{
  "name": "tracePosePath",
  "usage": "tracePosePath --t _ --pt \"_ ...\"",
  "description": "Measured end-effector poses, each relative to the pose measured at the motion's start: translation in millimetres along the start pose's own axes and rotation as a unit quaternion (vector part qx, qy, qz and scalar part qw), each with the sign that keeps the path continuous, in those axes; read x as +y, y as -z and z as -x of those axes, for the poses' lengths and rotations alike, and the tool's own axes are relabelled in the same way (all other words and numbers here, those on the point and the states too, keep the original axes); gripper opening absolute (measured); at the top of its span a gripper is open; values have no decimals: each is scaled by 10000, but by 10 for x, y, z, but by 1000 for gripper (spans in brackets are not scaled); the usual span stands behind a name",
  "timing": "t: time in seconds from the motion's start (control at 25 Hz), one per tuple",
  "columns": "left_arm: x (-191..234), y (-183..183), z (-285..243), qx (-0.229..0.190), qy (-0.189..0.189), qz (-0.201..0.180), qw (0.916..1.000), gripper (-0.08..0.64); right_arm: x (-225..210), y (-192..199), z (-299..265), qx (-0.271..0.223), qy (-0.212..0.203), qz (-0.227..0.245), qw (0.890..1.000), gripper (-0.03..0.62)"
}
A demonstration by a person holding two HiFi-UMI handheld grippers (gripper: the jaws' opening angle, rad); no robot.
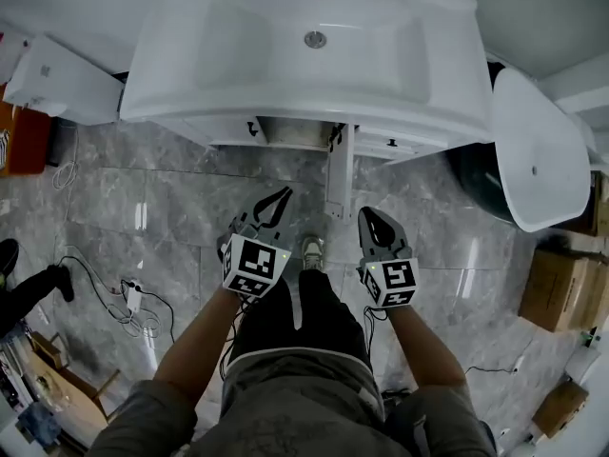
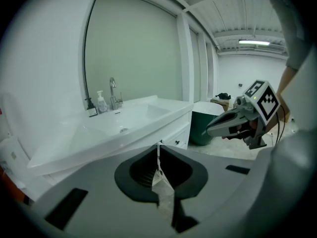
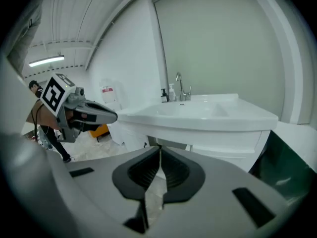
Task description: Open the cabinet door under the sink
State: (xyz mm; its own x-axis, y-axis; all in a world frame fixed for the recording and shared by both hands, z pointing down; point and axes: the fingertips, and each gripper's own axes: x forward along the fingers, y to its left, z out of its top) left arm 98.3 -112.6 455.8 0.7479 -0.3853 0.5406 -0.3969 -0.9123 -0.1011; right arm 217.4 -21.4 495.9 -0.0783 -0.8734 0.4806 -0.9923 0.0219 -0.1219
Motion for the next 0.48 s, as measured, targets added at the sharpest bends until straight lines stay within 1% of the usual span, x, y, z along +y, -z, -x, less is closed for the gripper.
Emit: tracePosePath --t 0.16,0.28,0.4,0.48 --pt "185 -330 321 -254 -174 44 9995 28 233 -591 121 -340 -97 16 9994 32" --pt "303 -586 577 -471 -327 -1 9984 28 415 -1016 192 -485 -242 44 9985 32" --pt "391 -826 798 -663 -486 -124 9965 28 580 -1466 301 -665 -429 98 9968 32" --pt "443 -951 923 -752 -594 -357 9948 28 678 -1749 373 -833 -511 177 9951 32"
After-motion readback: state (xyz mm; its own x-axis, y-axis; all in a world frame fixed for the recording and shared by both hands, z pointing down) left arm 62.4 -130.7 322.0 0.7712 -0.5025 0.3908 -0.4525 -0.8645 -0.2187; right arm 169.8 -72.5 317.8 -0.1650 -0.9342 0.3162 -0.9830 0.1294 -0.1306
